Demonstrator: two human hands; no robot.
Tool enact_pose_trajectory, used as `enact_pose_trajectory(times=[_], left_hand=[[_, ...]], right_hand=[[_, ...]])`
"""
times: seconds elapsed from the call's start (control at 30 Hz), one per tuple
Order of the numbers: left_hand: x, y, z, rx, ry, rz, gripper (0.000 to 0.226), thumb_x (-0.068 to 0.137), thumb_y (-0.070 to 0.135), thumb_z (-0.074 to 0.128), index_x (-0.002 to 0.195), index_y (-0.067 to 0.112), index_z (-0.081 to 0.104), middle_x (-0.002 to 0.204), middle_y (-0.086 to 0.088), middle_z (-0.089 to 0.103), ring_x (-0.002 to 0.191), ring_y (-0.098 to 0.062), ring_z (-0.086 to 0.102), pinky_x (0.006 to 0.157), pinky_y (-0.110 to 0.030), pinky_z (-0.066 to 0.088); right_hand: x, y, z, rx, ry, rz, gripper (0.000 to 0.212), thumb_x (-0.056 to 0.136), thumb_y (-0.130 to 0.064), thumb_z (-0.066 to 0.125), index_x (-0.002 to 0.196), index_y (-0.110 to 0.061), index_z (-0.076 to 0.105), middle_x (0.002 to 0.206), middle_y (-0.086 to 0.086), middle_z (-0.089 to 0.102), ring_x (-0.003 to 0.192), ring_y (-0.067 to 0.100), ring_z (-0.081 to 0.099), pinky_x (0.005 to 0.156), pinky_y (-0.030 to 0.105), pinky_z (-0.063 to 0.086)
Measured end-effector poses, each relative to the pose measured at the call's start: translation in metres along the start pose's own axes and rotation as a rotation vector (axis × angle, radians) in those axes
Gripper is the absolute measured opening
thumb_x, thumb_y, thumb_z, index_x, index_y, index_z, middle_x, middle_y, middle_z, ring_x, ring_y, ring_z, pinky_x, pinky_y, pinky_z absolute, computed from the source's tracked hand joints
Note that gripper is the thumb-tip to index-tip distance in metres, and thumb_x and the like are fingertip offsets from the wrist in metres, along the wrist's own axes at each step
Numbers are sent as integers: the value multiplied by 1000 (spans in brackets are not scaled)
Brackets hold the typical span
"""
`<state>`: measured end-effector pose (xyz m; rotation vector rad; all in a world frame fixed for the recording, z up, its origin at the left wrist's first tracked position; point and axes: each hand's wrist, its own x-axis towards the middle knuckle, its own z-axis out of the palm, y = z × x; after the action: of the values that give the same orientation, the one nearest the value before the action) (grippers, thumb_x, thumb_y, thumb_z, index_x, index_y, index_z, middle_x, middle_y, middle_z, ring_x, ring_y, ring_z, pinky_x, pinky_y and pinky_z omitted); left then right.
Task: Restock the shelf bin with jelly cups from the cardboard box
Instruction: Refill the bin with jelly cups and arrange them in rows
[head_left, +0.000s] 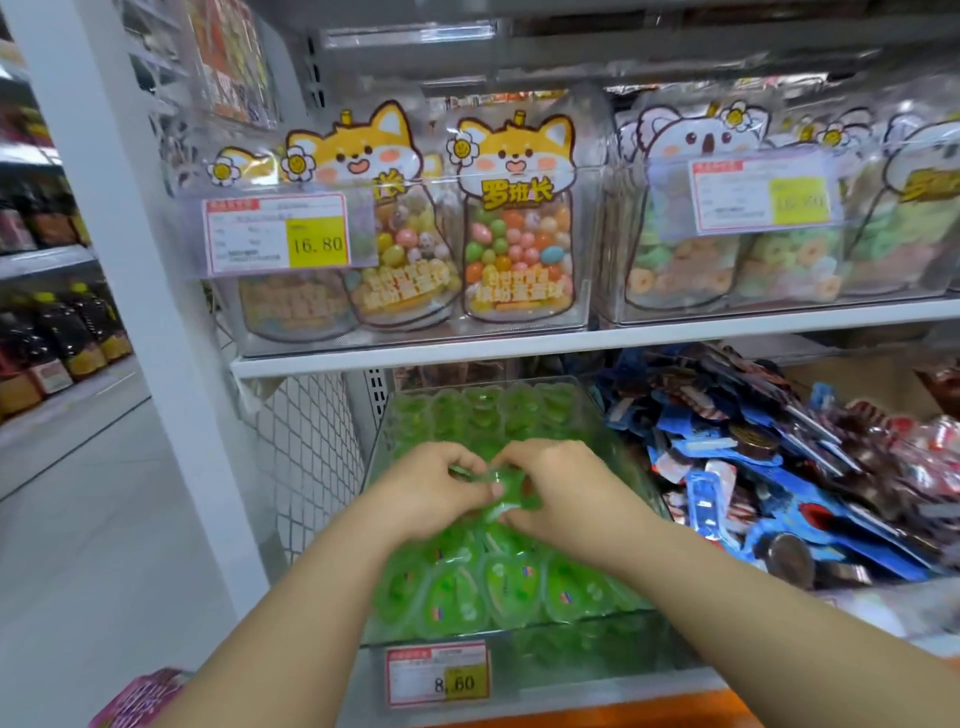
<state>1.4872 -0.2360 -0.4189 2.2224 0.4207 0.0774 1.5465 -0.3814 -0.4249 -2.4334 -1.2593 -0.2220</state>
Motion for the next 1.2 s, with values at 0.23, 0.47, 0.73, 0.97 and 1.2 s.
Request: enact_pose_trajectory(times=[0.23,0.47,0.73,0.97,1.2], left_hand=[[20,17,16,-49,113,174,46,73,29,79,114,18,62,104,2,68,89,-9,63,85,-24,49],[45,44,47,120,263,343,54,75,29,73,126,24,56,107,0,68,80,-7,55,59,-7,32],[83,48,64,310,279,249,61,72,30,75,129,21,55,131,-5,54,113,-21,56,91,-23,43],[96,47,81,376,248,272,61,73,29,73,131,24,54,132,-4,47,116,-22,52,95,-25,42],[101,44,81,355,244,299,53,76,21,74,127,17,59,128,-7,41,109,-21,51,91,-22,38]], right_hand=[[-5,32,-16,24,160,-158,38,68,-10,76,104,-15,64,103,0,63,94,26,62,85,37,49],[-13,63,-36,67,166,-37,46,79,-6,66,122,-19,61,123,-5,59,115,12,54,104,21,36],[-21,84,-55,-309,106,17,23,88,-32,56,109,-34,65,115,-14,63,119,16,46,104,34,27],[-26,91,-51,-335,21,78,26,92,-44,48,111,-36,65,113,-13,62,126,12,37,111,34,13],[-26,92,-50,-312,8,100,24,93,-41,49,109,-35,65,113,-10,62,122,13,40,114,40,11]])
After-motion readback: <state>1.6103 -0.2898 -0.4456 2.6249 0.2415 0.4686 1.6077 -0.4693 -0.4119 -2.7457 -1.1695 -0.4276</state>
